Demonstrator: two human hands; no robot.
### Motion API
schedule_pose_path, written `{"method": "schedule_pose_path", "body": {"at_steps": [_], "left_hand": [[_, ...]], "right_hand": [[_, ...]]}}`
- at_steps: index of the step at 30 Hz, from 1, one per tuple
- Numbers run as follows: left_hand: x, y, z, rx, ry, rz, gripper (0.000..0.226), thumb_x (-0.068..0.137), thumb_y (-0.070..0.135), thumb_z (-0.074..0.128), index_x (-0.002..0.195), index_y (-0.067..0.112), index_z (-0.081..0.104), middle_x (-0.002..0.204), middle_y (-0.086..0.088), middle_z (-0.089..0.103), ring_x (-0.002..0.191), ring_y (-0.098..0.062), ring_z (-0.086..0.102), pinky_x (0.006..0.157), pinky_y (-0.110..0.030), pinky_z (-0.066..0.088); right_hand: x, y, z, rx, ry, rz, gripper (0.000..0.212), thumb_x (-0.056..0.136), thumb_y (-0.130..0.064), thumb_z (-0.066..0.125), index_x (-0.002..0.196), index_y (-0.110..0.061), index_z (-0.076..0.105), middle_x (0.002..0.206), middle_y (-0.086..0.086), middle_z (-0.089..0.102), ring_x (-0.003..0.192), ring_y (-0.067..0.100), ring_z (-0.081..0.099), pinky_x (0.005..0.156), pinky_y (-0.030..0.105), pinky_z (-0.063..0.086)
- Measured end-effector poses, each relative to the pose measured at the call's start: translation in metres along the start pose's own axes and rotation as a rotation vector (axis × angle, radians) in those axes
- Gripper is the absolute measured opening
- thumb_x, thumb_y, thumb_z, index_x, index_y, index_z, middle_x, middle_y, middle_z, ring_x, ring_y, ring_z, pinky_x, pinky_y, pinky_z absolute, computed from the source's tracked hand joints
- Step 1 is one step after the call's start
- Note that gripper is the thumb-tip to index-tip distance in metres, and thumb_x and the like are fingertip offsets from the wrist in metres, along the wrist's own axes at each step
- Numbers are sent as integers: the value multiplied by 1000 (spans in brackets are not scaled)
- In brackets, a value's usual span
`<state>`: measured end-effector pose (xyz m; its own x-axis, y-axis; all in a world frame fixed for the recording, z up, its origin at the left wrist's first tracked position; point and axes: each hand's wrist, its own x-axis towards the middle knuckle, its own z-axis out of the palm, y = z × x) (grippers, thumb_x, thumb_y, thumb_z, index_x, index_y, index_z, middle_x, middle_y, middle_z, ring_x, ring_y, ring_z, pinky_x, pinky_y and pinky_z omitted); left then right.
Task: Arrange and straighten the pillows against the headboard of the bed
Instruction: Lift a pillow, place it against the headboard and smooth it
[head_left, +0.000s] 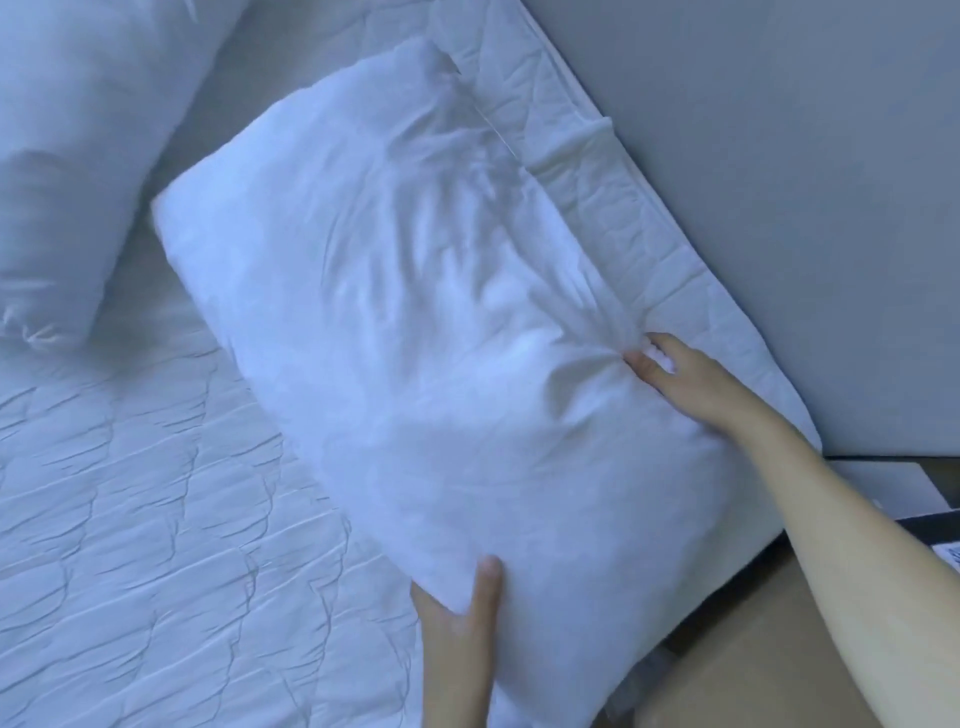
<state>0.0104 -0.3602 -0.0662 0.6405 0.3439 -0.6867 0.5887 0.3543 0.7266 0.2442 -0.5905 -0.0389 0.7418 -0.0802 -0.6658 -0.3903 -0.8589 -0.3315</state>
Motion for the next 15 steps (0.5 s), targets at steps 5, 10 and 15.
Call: {"method": "schedule_pose_path", "body": {"at_steps": [5, 10, 15], "left_hand": [[-19, -15, 6, 90, -68, -120, 71, 59, 36, 85, 125, 21, 62, 121, 5, 71, 110, -3, 67, 81, -14, 52], [-35, -20, -44, 100, -67, -165, 38, 76, 15, 82, 109, 23, 66, 84, 16, 78, 77, 5, 73, 60, -14, 56], [-48, -33, -84, 402, -181, -88, 57, 76, 43, 81, 128, 28, 63, 119, 8, 74, 116, -13, 67, 97, -41, 54]], "right_hand": [[-30, 25, -19, 155, -111, 67, 67, 73, -77, 63, 102, -17, 72, 98, 2, 78, 85, 17, 75, 80, 33, 59], [-77, 62, -12, 595, -158, 13, 83, 42, -66, 90, 102, -11, 74, 94, 5, 80, 85, 21, 77, 67, 28, 61], [-88, 99, 51, 375, 82, 111, 41, 85, -45, 74, 102, -7, 68, 97, 9, 71, 92, 27, 69, 75, 34, 53]]}}
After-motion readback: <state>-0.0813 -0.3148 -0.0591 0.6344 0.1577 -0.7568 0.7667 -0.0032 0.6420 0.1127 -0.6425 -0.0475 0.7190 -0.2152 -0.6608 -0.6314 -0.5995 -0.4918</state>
